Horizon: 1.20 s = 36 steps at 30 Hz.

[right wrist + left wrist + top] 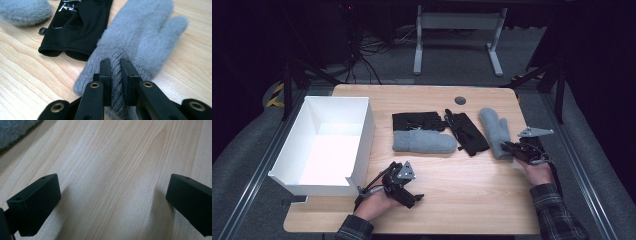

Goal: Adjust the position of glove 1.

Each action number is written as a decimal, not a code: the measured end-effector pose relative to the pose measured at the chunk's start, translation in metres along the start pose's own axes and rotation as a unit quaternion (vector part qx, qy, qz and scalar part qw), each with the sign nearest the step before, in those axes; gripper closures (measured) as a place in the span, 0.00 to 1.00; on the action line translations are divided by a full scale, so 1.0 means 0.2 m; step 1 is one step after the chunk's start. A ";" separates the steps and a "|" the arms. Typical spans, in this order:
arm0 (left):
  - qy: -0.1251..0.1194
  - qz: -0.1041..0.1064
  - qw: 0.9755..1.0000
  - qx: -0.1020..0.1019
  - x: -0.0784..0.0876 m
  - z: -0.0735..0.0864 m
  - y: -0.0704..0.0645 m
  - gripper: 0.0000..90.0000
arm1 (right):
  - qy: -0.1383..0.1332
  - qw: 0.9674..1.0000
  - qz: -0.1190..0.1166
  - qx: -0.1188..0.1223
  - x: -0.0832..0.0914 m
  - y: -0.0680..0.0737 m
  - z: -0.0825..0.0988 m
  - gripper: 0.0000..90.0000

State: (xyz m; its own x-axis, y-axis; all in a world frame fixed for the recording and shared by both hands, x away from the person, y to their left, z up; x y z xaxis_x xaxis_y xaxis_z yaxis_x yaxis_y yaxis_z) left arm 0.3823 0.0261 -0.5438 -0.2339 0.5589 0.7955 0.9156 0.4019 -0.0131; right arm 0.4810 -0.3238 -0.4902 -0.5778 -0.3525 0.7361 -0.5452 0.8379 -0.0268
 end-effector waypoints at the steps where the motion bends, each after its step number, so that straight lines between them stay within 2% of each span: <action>1: 0.000 0.000 1.000 0.000 0.00 0.00 0.00 0.00 | -0.002 1.000 0.000 0.001 0.01 0.00 0.00 0.91; 8: 0.000 0.000 1.000 0.000 0.00 0.00 0.00 0.00 | -0.037 0.999 -0.008 -0.001 0.10 -0.01 -0.03 0.92; 17: 0.000 0.000 1.000 0.000 0.00 0.00 0.00 0.00 | -0.051 0.999 -0.007 0.014 0.18 0.03 -0.05 0.93; 27: 0.000 0.000 1.000 0.000 0.00 0.00 0.00 0.00 | -0.035 0.999 -0.014 0.023 0.24 0.12 0.05 0.92; 32: 0.000 0.000 1.000 0.000 0.00 0.00 0.00 0.00 | -0.015 0.999 -0.021 0.019 0.26 0.19 0.15 0.91; 34: 0.000 0.000 1.000 0.000 0.00 0.00 0.00 0.00 | -0.009 0.999 -0.025 0.019 0.28 0.22 0.18 0.89; 36: 0.000 -0.001 1.000 0.000 0.00 0.00 0.00 0.00 | -0.001 0.999 -0.030 0.016 0.29 0.23 0.21 0.82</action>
State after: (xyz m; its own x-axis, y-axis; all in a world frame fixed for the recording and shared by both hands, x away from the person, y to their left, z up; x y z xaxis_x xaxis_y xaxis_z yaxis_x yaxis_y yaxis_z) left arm 0.3822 0.0262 -0.5438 -0.2349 0.5583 0.7957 0.9151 0.4030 -0.0127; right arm 0.3969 -0.3234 -0.4785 -0.5439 -0.4025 0.7363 -0.5977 0.8017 -0.0033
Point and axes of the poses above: each handheld gripper's, and its own axes: x roughly backward along the jaws, z roughly out of its underside, y roughly to its left, the point moved 9 cm from there along -x, roughly forward along the jaws, and after that the axes turned 6 degrees about y, right-handed, at the moved point
